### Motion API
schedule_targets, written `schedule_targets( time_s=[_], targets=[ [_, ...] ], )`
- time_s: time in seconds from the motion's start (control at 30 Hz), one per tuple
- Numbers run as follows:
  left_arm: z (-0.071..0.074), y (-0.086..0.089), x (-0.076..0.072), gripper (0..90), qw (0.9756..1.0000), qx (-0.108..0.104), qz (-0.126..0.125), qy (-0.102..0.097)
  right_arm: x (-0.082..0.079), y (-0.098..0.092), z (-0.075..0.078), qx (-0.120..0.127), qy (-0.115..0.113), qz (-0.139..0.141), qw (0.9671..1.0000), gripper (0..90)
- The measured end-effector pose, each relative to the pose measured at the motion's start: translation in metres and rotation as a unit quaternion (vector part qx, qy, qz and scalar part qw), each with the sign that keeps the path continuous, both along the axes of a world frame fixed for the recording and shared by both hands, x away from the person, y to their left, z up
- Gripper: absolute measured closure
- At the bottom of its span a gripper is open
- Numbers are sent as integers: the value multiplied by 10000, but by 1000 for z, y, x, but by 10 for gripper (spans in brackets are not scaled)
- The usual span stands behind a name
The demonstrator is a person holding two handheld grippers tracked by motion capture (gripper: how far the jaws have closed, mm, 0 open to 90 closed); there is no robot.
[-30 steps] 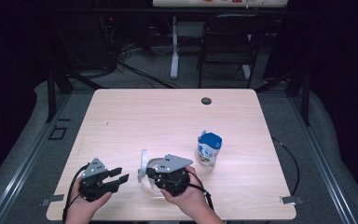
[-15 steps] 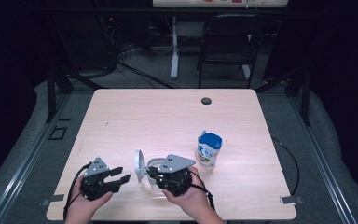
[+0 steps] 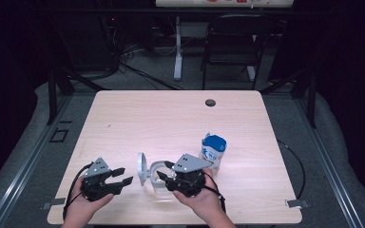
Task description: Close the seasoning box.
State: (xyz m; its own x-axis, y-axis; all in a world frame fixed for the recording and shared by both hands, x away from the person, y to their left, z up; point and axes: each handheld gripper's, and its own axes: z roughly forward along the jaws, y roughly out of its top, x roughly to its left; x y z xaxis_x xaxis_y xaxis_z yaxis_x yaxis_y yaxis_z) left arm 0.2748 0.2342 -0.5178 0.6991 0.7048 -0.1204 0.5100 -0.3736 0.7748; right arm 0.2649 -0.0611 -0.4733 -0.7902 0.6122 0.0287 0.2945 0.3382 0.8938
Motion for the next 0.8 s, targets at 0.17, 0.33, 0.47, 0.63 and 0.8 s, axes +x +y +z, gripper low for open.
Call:
schedule_targets(
  time_s=[0.17,0.33,0.47,0.63,0.8],
  targets=[
    [-2,-3,0,500,9999,51,-93,34,3,-8,1,45,-14,-109,9999,595],
    [-4,-7,-1,513,9997,85,-234,66,3,-14,3,40,-79,-231,9997,602],
    [-4,-9,-1,514,9996,48,-270,71,3,-21,7,81,-122,-335,9993,597],
    [-6,-14,-1,507,9993,106,-344,84,6,-32,9,178,-251,-410,9987,548],
    [-9,-19,0,546,9993,177,-306,142,5,-42,15,262,-431,-505,9975,522]
  ],
)
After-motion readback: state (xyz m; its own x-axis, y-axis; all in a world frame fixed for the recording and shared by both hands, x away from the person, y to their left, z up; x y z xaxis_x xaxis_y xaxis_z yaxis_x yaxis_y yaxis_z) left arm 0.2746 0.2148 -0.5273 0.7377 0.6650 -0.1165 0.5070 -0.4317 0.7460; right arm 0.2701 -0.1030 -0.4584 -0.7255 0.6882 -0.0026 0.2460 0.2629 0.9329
